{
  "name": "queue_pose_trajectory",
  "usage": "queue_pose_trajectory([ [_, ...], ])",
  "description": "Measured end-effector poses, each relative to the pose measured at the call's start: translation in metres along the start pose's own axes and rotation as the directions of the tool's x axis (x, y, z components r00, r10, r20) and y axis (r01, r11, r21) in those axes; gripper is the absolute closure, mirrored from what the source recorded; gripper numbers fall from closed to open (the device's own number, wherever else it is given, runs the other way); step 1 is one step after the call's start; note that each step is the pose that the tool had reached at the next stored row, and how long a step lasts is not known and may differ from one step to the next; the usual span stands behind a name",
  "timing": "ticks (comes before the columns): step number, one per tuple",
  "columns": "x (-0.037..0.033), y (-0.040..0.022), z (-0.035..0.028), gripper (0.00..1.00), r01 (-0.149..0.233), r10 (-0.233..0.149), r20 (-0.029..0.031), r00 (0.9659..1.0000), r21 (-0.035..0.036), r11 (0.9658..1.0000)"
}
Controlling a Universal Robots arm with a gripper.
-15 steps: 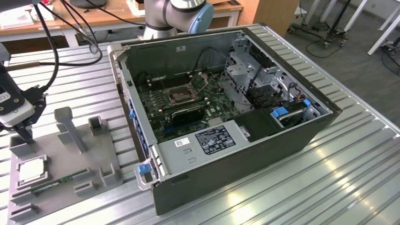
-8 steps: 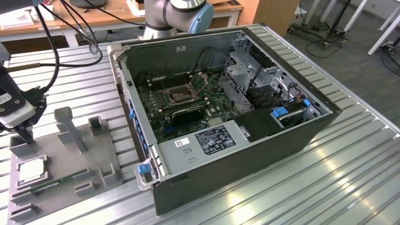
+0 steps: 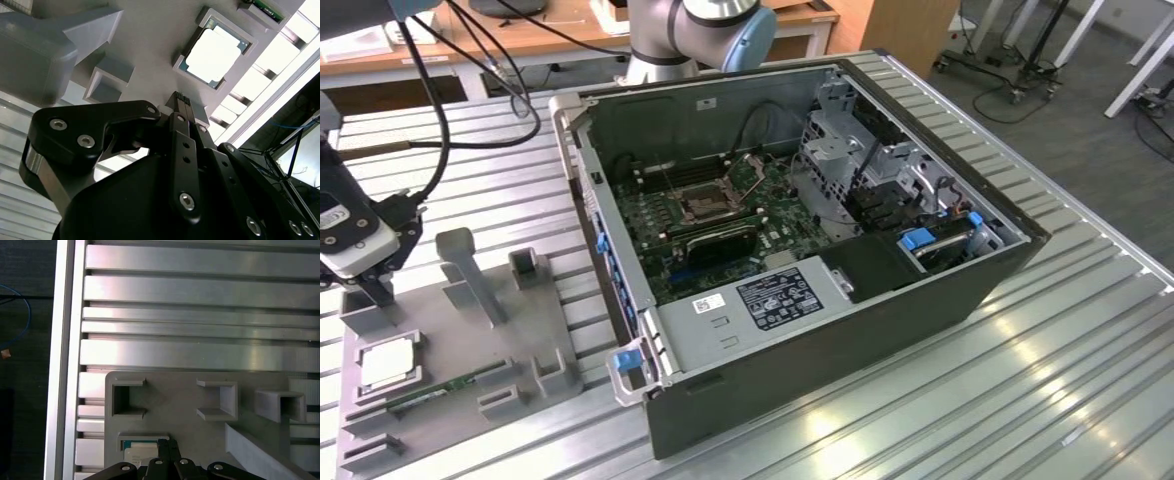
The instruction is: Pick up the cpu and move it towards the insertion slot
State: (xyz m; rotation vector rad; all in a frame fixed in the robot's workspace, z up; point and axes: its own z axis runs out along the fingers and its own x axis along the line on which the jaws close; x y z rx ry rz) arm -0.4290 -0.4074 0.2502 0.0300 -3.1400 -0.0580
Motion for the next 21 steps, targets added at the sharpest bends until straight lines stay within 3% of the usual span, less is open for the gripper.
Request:
queue_pose_trajectory([
  [21, 0.0000, -0.0002, 0.0052, 0.89, 0.000, 0.000, 0.0001, 1.0000, -0.0001, 1.0000],
])
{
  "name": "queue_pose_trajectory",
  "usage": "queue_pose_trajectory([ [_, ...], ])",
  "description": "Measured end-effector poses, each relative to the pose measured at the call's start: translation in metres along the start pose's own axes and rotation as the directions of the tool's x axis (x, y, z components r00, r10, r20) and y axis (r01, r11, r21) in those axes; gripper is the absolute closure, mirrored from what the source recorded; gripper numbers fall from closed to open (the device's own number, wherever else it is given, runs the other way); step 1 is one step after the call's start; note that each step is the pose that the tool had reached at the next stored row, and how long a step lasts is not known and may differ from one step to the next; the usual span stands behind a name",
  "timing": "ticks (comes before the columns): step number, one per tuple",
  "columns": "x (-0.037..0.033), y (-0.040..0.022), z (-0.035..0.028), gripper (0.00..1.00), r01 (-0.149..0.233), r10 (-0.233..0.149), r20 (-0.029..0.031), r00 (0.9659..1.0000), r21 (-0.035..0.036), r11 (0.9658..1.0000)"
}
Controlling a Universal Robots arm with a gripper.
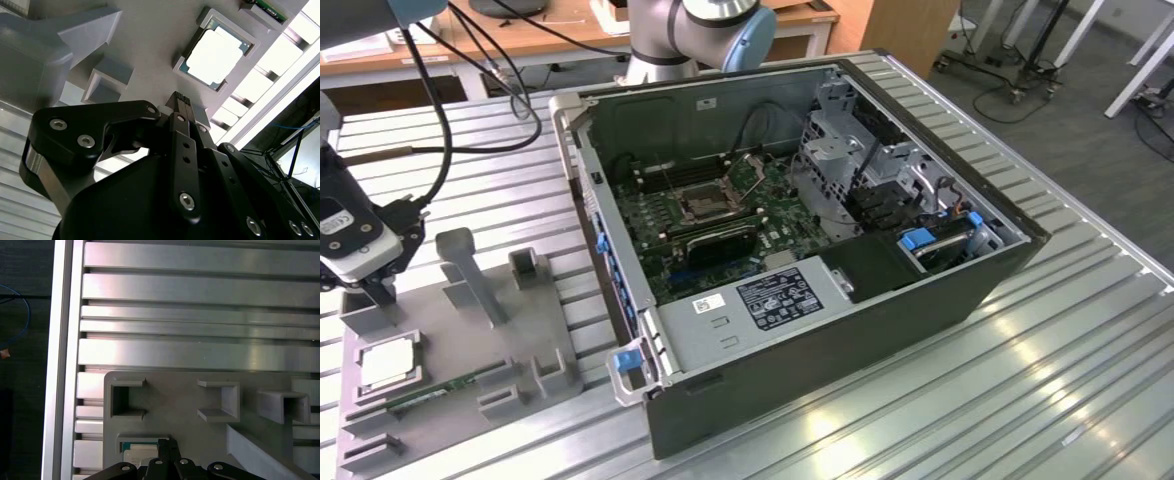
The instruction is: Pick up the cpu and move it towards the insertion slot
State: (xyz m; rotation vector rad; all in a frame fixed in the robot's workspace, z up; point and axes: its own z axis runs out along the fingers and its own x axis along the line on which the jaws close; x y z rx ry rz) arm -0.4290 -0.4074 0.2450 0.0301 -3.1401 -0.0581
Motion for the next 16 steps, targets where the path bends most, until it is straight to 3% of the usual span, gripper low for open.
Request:
queue_pose_trajectory([
  [16, 0.0000, -0.0002, 0.0047, 0.89, 0.000, 0.000, -0.0001, 1.0000, 0.0000, 1.0000],
])
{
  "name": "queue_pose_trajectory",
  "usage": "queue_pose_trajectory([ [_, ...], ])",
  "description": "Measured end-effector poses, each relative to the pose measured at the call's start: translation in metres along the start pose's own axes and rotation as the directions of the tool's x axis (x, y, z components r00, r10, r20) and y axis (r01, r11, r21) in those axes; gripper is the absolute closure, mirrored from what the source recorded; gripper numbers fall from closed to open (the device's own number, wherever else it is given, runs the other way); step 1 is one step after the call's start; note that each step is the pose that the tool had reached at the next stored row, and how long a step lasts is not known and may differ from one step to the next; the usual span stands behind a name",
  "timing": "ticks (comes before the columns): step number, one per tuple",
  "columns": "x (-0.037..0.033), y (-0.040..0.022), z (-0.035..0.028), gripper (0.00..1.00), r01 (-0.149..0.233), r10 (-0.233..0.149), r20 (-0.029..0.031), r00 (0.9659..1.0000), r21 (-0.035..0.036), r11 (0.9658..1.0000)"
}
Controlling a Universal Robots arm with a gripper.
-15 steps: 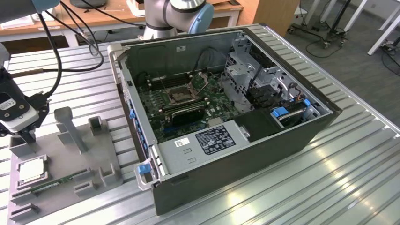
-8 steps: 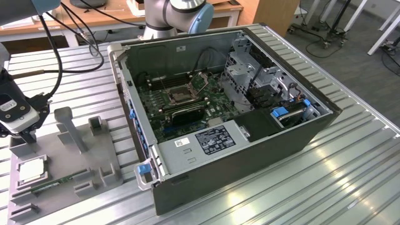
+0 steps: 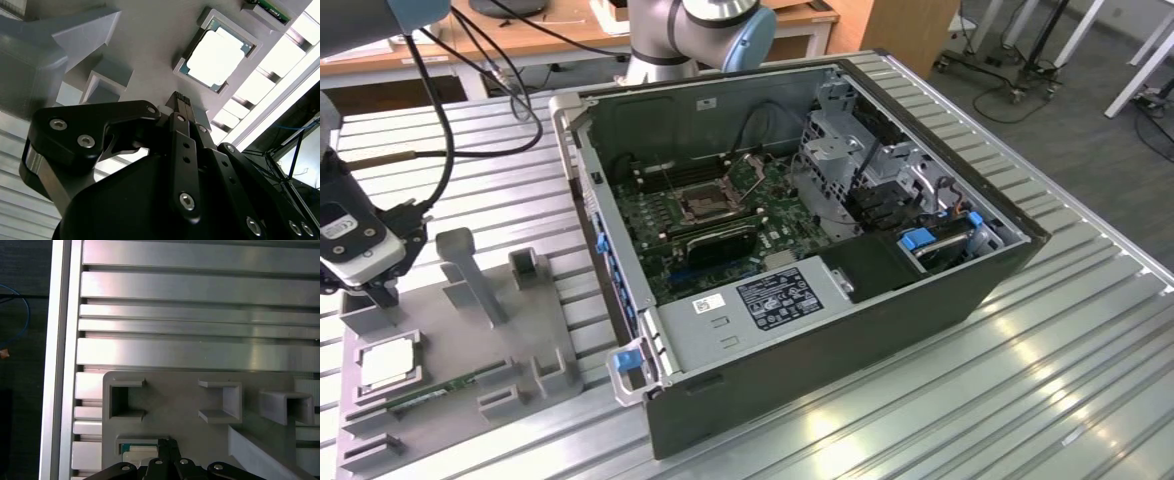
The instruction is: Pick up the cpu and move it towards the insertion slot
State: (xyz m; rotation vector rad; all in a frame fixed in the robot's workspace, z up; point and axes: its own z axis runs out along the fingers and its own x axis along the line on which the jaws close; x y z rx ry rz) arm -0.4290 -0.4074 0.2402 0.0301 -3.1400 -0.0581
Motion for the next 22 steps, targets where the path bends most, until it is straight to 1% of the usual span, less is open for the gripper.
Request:
queue_pose_trajectory([
  [6, 0.0000, 0.0000, 0.0012, 0.89, 0.000, 0.000, -0.0001, 1.0000, 0.0000, 1.0000],
  [8, 0.0000, -0.0001, 0.0029, 0.89, 0.000, 0.000, 0.0000, 1.0000, 0.0000, 1.0000],
  [11, 0.0001, -0.0001, 0.0030, 0.89, 0.000, 0.000, 0.0002, 1.0000, -0.0001, 1.0000],
  [18, 0.0056, -0.0011, 0.0032, 0.89, 0.000, 0.000, 0.0001, 1.0000, 0.0000, 1.0000],
  [22, 0.0079, -0.0046, 0.0030, 0.89, 0.000, 0.000, 0.0000, 1.0000, 0.0000, 1.0000],
])
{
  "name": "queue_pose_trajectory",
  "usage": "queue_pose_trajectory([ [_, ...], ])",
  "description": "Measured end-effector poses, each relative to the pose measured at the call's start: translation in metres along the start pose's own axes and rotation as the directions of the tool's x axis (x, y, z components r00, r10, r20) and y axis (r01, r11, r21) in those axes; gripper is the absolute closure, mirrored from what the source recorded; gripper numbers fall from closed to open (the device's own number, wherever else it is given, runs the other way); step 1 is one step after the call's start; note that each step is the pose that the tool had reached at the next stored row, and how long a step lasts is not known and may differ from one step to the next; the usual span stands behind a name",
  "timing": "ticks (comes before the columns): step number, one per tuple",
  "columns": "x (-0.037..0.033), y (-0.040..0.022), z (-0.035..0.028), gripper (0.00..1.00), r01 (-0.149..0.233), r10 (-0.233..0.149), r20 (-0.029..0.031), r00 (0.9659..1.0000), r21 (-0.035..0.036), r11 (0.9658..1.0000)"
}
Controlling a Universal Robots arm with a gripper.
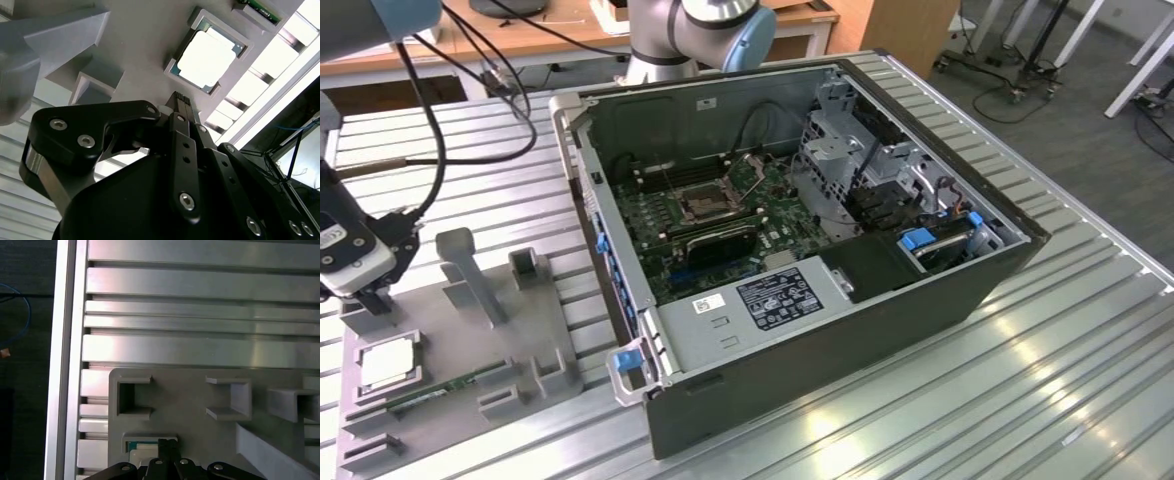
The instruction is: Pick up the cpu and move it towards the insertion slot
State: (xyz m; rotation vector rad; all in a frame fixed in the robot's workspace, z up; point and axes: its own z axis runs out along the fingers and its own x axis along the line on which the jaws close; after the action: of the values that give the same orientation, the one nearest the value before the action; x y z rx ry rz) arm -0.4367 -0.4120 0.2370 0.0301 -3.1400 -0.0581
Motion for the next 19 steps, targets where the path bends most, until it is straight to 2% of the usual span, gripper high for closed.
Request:
queue_pose_trajectory([
  [5, 0.0016, -0.0088, -0.0001, 0.89, 0.000, 0.000, 0.0001, 1.0000, 0.0000, 1.0000],
  [14, 0.0030, -0.0295, 0.0009, 0.89, 0.000, 0.000, 0.0002, 1.0000, 0.0003, 1.0000],
  [19, 0.0035, -0.0357, 0.0051, 0.89, 0.000, 0.000, 0.0000, 1.0000, 0.0007, 1.0000],
])
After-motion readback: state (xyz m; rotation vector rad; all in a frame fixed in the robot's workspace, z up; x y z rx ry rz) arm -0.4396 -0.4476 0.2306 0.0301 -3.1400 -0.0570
